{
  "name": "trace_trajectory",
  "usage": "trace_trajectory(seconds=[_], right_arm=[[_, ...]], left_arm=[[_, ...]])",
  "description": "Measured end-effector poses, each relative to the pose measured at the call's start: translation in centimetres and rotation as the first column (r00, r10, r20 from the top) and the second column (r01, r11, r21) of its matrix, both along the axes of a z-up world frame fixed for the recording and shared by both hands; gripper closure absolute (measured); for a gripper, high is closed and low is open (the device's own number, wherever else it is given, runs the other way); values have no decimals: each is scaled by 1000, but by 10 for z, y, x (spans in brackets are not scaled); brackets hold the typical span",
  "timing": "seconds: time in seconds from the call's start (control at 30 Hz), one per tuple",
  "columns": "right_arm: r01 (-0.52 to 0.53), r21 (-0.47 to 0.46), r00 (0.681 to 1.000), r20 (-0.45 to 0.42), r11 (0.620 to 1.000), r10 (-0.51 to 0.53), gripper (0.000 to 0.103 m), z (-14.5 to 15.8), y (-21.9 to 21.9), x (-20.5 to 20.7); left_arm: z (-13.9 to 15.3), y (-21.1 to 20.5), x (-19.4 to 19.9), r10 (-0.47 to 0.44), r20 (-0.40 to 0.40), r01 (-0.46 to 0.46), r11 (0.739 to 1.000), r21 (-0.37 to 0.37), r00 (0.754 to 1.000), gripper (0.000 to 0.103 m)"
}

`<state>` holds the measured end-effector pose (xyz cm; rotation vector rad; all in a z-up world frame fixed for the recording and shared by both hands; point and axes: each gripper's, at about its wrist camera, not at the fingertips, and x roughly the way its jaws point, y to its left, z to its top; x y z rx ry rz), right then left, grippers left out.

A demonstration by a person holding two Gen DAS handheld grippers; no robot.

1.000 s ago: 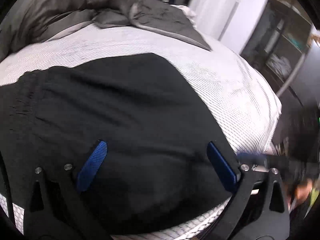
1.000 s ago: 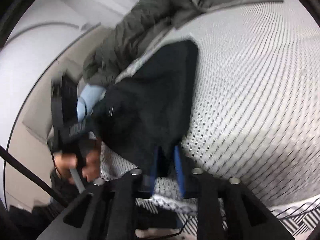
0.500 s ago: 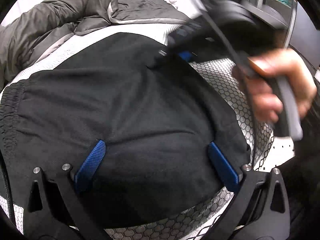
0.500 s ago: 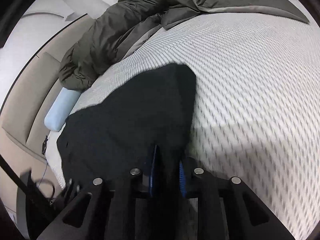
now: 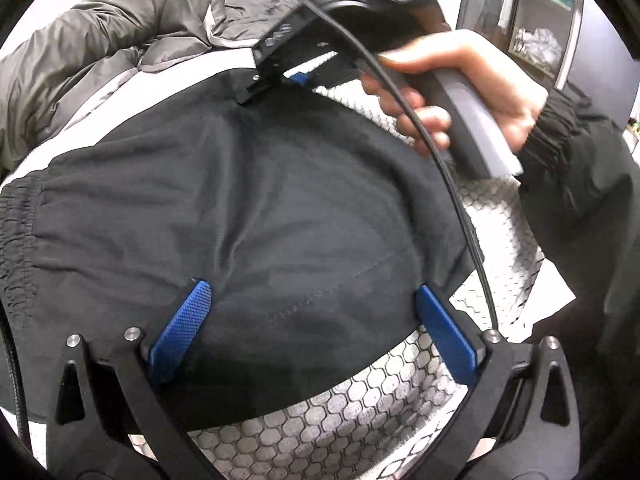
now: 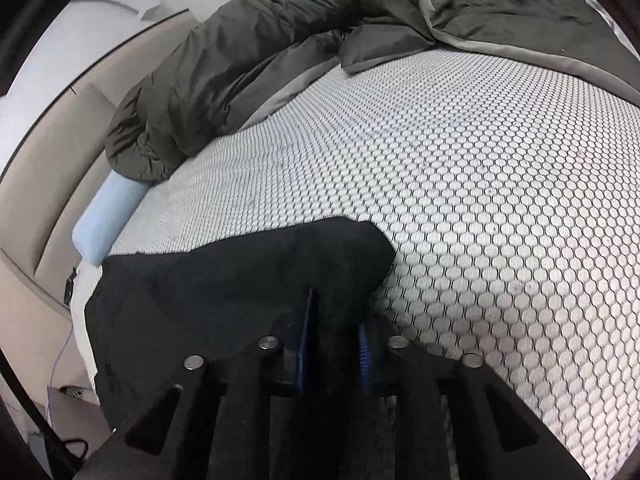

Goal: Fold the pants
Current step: 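Fold the held pants leg with the right tool toward the left tool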

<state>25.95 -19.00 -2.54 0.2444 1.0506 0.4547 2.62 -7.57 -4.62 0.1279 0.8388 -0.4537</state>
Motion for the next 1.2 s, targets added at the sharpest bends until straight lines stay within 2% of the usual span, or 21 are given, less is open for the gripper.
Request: trace_trajectory(seconds=[0.07, 0.1, 0.2, 0.27, 0.33, 0.4, 0.47, 0.5, 0.57, 0.63, 0.7, 0.77, 0.83, 0.9, 0.97, 1.1, 1.2], right_arm=[[5, 49, 1000, -16, 999, -4, 66, 3, -7, -12], [0, 82, 1000, -30, 997, 3, 56, 3, -13, -22], [-28, 116, 998, -51, 993, 34, 54, 0, -23, -55], [-54, 105, 997, -54, 993, 60, 55, -4, -24, -76], [-88, 64, 994, -66, 994, 93, 79, -8, -22, -95], [-119, 26, 991, -57, 993, 120, 79, -7, -21, -109], [-95, 73, 995, -36, 993, 98, 77, 2, -27, -107], [-62, 112, 998, -23, 992, 65, 74, 8, -33, -101], [-1, 118, 1000, -2, 993, 1, 64, 14, -37, -84], [58, 122, 998, 30, 991, -62, 61, 20, -37, -61], [93, 112, 996, 6, 989, -94, 60, 15, -31, -35], [52, 34, 999, -12, 998, -52, 60, 6, -10, -17], [15, -51, 1000, -21, 999, -16, 60, -3, 8, -1], [14, -84, 999, -27, 996, -16, 60, -11, 15, 13], [12, -73, 999, -48, 997, -16, 59, -15, 14, 19], [6, -47, 1000, -30, 999, -8, 56, -6, -5, 11], [5, 21, 999, -35, 1000, -4, 55, 0, -16, -2]], left_arm=[[9, 12, -1, -9, -3, 8, 999, -50, 1000, 2], [14, 19, -1, -4, -1, 4, 997, -75, 1000, 2], [29, 52, 3, 76, 26, -72, 988, -135, 997, 2], [34, 74, 7, 138, 30, -131, 978, -164, 990, 2], [36, 97, 13, 197, 29, -188, 965, -184, 980, 2], [37, 113, 20, 261, 14, -254, 949, -188, 965, 2], [38, 116, 24, 274, -10, -270, 937, -222, 962, 2], [40, 116, 27, 273, -8, -268, 936, -227, 962, 2], [36, 96, 29, 230, -3, -226, 951, -209, 973, 2], [30, 70, 33, 159, 0, -158, 978, -140, 987, 2], [18, 43, 34, 80, -5, -80, 996, -26, 997, 2], [7, 32, 30, 54, -2, -54, 997, 46, 999, 2], [2, 34, 28, 56, -7, -56, 998, 40, 998, 2], [1, 41, 28, 45, -20, -45, 999, 19, 999, 2], [1, 46, 29, 37, -26, -37, 999, 7, 999, 2], [6, 53, 16, 19, -26, -20, 999, -31, 999, 2], [22, 65, 6, 19, -24, -22, 993, -118, 1000, 3]])
